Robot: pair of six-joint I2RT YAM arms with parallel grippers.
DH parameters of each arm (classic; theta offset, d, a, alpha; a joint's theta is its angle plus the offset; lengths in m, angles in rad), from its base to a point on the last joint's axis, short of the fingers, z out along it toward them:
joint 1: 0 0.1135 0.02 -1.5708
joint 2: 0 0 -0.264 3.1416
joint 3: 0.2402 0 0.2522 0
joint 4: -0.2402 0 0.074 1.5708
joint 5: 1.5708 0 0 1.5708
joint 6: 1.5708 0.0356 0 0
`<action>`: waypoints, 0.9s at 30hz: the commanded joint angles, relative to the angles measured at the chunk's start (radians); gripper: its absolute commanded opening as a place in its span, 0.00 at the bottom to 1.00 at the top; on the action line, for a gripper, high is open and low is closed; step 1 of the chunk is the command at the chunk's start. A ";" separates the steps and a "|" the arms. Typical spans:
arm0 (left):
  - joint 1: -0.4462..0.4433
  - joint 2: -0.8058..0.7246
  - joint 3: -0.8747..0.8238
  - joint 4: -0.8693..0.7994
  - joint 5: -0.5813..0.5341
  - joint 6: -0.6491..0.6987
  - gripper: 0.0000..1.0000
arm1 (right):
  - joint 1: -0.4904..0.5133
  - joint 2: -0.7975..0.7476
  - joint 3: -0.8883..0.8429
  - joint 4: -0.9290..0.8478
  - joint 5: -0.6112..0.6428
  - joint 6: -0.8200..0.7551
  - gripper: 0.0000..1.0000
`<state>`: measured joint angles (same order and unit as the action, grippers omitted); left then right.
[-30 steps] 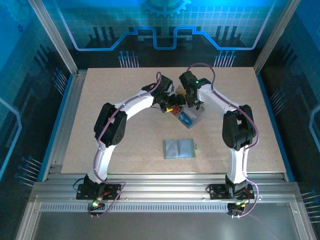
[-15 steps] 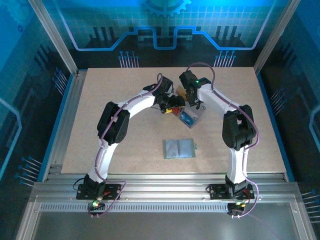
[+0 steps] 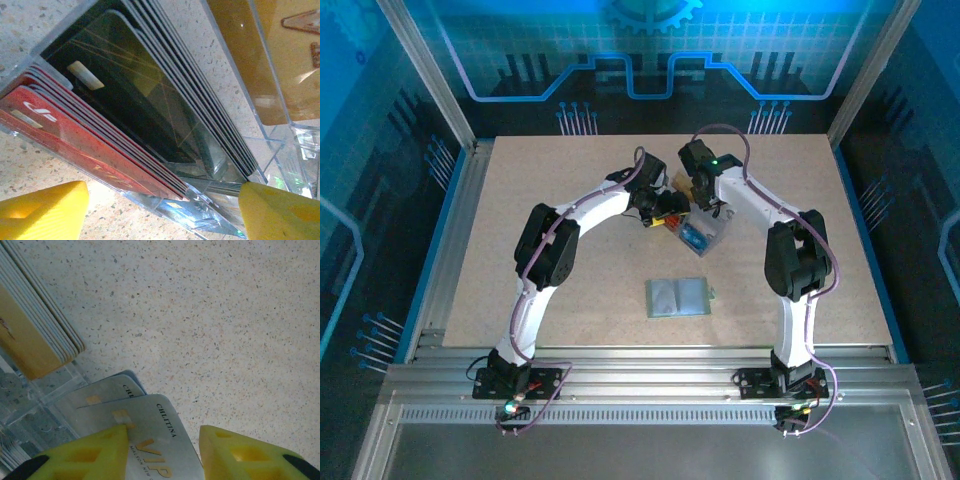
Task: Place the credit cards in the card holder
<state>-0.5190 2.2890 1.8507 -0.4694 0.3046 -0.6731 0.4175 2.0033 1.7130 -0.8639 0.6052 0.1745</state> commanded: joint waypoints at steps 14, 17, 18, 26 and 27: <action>0.024 0.030 -0.020 -0.034 -0.004 0.017 0.79 | -0.004 -0.041 0.041 -0.053 0.030 -0.015 0.25; 0.024 0.033 -0.021 -0.032 -0.003 0.017 0.79 | 0.001 -0.041 0.043 -0.062 0.037 -0.016 0.25; 0.024 0.033 -0.022 -0.032 -0.002 0.015 0.79 | 0.003 -0.043 0.044 -0.064 0.038 -0.017 0.24; 0.025 0.035 -0.027 -0.031 0.001 0.014 0.79 | 0.021 -0.052 0.050 -0.083 0.042 -0.032 0.17; 0.025 0.035 -0.030 -0.031 0.003 0.013 0.79 | 0.023 -0.053 0.053 -0.086 0.041 -0.033 0.15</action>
<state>-0.5121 2.2902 1.8484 -0.4652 0.3126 -0.6735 0.4324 1.9862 1.7298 -0.9188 0.6205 0.1513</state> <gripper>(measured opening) 0.787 0.158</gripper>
